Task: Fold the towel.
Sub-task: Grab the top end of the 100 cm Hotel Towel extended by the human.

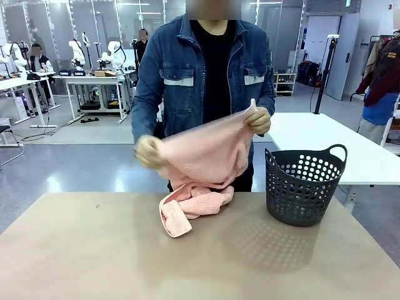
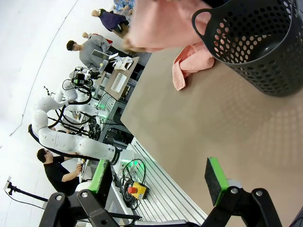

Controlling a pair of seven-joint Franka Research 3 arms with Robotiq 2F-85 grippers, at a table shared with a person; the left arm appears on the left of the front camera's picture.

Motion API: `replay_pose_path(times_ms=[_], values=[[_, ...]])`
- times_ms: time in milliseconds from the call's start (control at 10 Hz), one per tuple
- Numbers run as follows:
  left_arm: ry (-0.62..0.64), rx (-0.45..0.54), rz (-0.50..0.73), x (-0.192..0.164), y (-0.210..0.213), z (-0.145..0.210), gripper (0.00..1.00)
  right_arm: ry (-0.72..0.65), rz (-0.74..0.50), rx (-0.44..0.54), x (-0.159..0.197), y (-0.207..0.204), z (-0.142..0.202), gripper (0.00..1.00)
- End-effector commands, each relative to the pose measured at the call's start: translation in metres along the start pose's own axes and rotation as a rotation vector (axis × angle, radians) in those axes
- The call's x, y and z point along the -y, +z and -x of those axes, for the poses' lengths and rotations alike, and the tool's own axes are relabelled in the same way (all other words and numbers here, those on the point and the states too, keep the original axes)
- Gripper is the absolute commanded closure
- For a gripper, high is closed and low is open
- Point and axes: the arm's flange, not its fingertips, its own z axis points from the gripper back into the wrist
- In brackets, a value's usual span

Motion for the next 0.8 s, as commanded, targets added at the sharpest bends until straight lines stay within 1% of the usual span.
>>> replay_pose_path(times_ms=[0, 700], values=[[-0.009, 0.001, 0.007, 0.0014, 0.0008, 0.0002, 0.00, 0.014, -0.014, 0.010, 0.0003, 0.0002, -0.0013, 0.00], [-0.009, 0.001, 0.007, 0.0014, 0.0008, 0.0002, 0.00, 0.014, -0.014, 0.010, 0.0003, 0.0002, -0.0013, 0.00]])
